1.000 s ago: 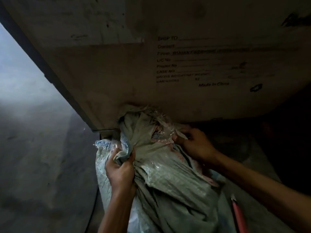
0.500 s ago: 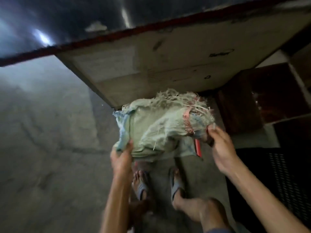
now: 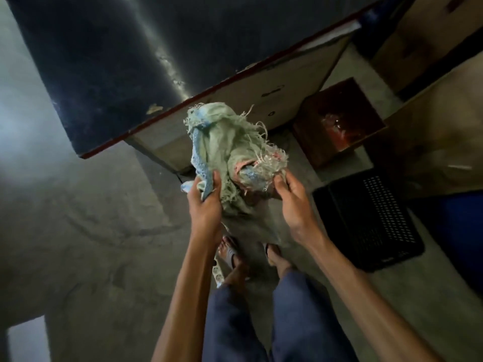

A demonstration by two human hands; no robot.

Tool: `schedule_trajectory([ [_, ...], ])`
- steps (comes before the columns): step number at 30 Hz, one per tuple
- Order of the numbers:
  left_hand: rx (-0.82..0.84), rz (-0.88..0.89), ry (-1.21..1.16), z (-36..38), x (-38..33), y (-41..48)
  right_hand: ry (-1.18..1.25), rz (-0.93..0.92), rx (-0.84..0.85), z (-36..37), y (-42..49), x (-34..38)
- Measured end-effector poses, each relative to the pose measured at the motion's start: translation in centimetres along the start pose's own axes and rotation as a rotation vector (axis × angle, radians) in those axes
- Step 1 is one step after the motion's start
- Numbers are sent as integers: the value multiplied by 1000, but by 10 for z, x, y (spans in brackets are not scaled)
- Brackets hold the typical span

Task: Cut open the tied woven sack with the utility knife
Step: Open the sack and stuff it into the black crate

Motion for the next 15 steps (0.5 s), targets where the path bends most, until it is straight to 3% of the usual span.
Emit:
schedule_trajectory([
  [6,289,61,2,23,-28,-68,217,-15,-183,-58,-102,-8],
  [15,479,-96,61,81,20,-180,553,120,-439,-166,-184,-91],
])
Point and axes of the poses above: each hand's wrist, its own y-axis towards the middle knuckle, its own z-axis out of the palm, x = y × z, the point moved 1 cm from there along y, towards the middle knuckle, and after that the axes turned 14 degrees about z, right-handed, at the moved point
